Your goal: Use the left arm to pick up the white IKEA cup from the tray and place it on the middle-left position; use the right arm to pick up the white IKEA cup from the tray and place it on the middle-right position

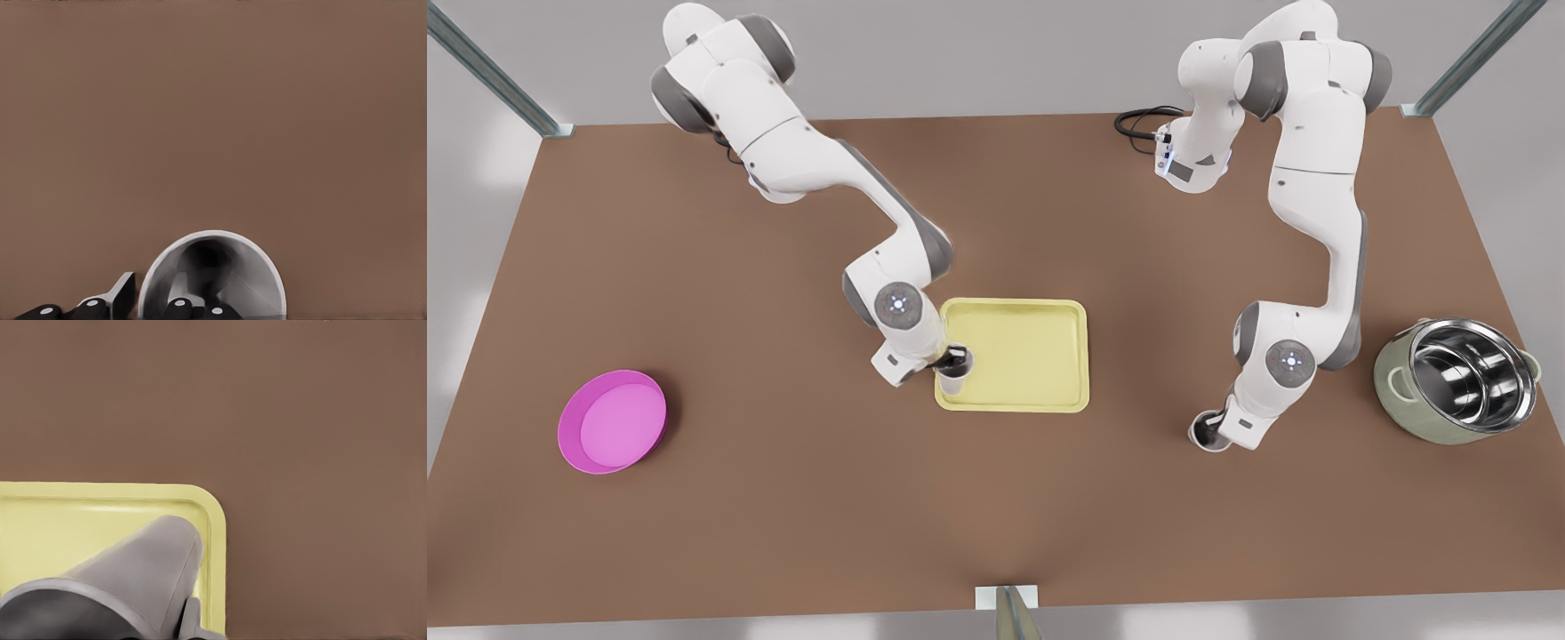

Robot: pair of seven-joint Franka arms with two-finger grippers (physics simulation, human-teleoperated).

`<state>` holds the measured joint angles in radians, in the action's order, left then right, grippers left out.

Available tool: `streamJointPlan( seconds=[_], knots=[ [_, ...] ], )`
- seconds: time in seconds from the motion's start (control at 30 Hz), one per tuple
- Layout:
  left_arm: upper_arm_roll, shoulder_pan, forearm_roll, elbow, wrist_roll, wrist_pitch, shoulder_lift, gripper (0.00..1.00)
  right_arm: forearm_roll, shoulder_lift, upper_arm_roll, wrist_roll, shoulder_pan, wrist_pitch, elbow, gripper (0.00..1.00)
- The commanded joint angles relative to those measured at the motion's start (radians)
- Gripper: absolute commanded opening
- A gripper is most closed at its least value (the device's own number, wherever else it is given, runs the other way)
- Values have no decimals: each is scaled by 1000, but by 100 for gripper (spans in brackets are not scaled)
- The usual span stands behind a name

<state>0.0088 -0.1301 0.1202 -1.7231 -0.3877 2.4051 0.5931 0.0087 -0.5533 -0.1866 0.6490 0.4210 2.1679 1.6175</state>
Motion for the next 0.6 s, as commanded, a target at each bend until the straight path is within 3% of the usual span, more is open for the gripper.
streamJointPlan(
  seconds=[0.0, 0.17, 0.23, 0.3, 0.37, 0.43, 0.47, 0.53, 0.57],
  knots=[
    [0, 0, 18, 0, 131, 26, -1, 100, 89, 39, -1, -290, -60, -23, 50, 7],
    [0, -2, 19, -32, 138, -33, -33, 100, 114, 52, -2, -588, -146, -14, 174, 8],
    [-3, -11, 22, -27, 174, -314, -153, 100, 113, 39, -2, -598, -145, -14, 177, 14],
    [-6, -11, 22, -10, 237, -538, -251, 100, 113, 38, -4, -601, -145, -10, 188, 26],
    [5, -2, -34, 172, 369, -862, -305, 100, 113, 39, -4, -601, -143, -10, 188, 69],
    [19, 40, -108, 131, 441, -861, -472, 100, 113, 39, -2, -600, -143, -10, 188, 76],
    [13, 35, -108, -7, 441, -676, -555, 100, 114, 39, -2, -600, -143, -10, 188, 78],
    [7, 21, -113, 209, 443, -739, -411, 100, 113, 39, -2, -600, -145, -10, 186, 81],
    [7, 21, -116, 211, 441, -739, -407, 100, 114, 41, -2, -600, -145, -11, 186, 97]
  ],
)
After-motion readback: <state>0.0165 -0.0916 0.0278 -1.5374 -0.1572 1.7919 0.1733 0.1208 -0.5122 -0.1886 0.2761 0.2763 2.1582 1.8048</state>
